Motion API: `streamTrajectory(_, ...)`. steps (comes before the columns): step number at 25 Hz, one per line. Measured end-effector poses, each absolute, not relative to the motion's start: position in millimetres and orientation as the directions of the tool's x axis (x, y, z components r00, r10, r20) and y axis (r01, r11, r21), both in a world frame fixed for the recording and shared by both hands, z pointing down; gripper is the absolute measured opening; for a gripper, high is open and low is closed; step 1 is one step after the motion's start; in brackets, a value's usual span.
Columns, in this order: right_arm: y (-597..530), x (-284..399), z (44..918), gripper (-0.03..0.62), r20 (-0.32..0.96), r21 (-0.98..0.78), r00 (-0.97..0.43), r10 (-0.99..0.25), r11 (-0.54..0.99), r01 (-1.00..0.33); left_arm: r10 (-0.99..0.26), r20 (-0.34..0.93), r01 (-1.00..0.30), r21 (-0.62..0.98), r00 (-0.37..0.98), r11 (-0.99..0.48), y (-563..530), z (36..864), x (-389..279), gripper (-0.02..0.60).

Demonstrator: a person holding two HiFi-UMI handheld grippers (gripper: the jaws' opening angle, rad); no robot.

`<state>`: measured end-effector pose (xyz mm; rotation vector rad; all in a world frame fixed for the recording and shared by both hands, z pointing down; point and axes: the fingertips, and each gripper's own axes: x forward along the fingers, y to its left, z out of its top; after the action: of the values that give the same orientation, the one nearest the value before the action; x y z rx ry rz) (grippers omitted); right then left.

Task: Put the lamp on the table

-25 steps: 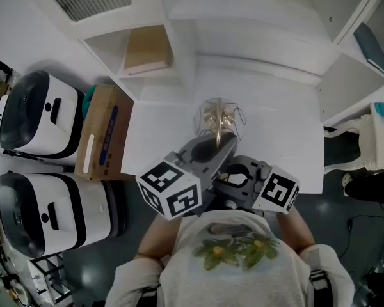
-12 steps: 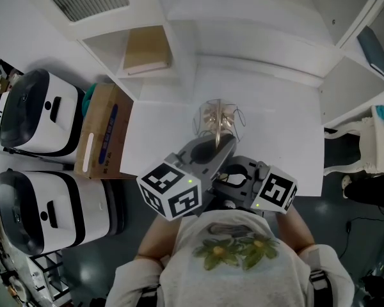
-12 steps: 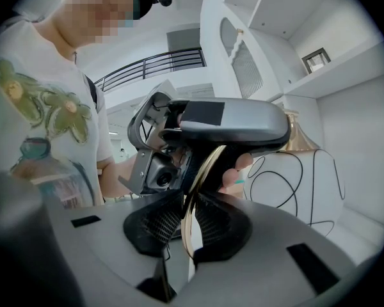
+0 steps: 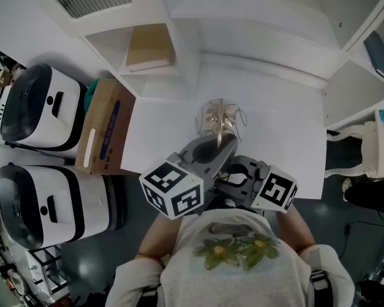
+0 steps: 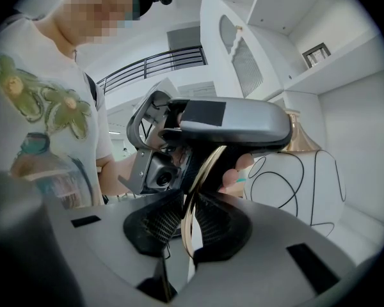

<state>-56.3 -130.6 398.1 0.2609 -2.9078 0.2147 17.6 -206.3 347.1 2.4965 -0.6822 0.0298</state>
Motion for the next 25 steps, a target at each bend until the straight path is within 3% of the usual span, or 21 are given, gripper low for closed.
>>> streamTrajectory(25, -129.1, -58.7, 407.2, 0.072, 0.230, -0.130, -0.963, -0.141, 0.976, -0.174, -0.465, 0.170, -0.484, 0.488, 0.869, -0.726, -204.6, 356.4, 16.2, 0.048)
